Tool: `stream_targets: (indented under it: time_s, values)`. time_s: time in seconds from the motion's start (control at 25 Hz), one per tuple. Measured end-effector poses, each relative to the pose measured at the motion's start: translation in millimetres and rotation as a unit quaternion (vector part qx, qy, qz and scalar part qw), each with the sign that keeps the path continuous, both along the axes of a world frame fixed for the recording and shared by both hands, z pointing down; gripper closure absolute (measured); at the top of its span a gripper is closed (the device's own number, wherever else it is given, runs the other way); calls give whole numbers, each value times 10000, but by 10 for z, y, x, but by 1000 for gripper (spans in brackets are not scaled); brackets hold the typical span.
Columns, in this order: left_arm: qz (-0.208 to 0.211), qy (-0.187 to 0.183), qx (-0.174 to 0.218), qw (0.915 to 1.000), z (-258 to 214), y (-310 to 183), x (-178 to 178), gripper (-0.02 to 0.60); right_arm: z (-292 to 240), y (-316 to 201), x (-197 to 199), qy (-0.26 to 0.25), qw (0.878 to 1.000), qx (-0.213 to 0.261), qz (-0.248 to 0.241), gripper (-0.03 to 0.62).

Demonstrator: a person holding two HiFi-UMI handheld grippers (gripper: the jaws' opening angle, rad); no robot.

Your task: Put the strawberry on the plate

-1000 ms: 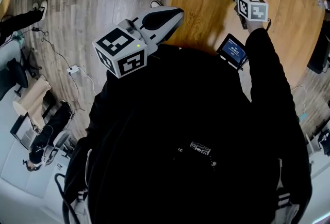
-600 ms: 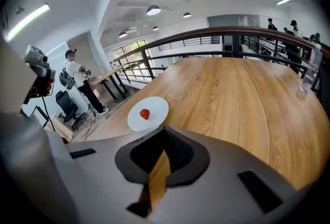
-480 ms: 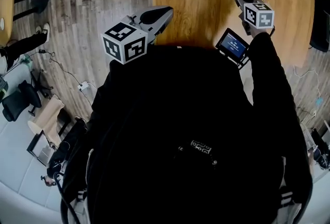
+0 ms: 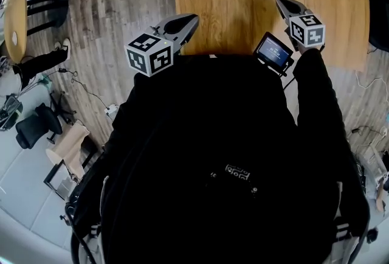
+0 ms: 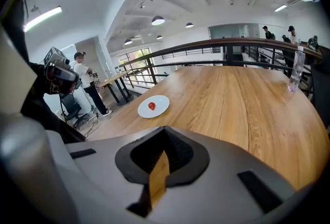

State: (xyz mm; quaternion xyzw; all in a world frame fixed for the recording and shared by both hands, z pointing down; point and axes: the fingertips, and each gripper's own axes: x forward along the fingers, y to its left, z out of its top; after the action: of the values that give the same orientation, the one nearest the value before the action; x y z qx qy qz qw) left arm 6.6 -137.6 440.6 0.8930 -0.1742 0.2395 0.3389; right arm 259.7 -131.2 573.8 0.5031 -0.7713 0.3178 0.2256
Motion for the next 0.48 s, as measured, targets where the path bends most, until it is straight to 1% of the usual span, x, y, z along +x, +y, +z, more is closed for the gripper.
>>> stream_targets:
  time_s: [0.08, 0.16, 0.24, 0.32, 0.36, 0.4, 0.48]
  values:
    - [-29, -5, 60, 10000, -9, 8, -17, 580, 27, 47, -9, 76, 9999, 17, -112, 576]
    - [-46, 1, 83, 10000, -28, 63, -36, 580, 93, 139, 55, 75, 10000, -41, -37, 576]
    - [-52, -28, 51, 10000, -20, 145, -86, 580, 132, 225, 218, -95, 9992, -51, 373, 576]
    - [-30, -117, 52, 9999, 31, 180, -185, 580, 78, 221, 402, -346, 9949, 90, 941, 576]
    - [-70, -142, 55, 9999, 35, 184, -263, 580, 14, 209, 452, -392, 9926, 164, 1134, 576]
    - [-165, -124, 51, 9998, 3, 181, -352, 580, -67, 196, 459, -373, 9917, 211, 1215, 576]
    - [-403, 21, 46, 9992, -124, 160, -517, 578, -230, 179, 362, -202, 9940, 228, 1053, 576]
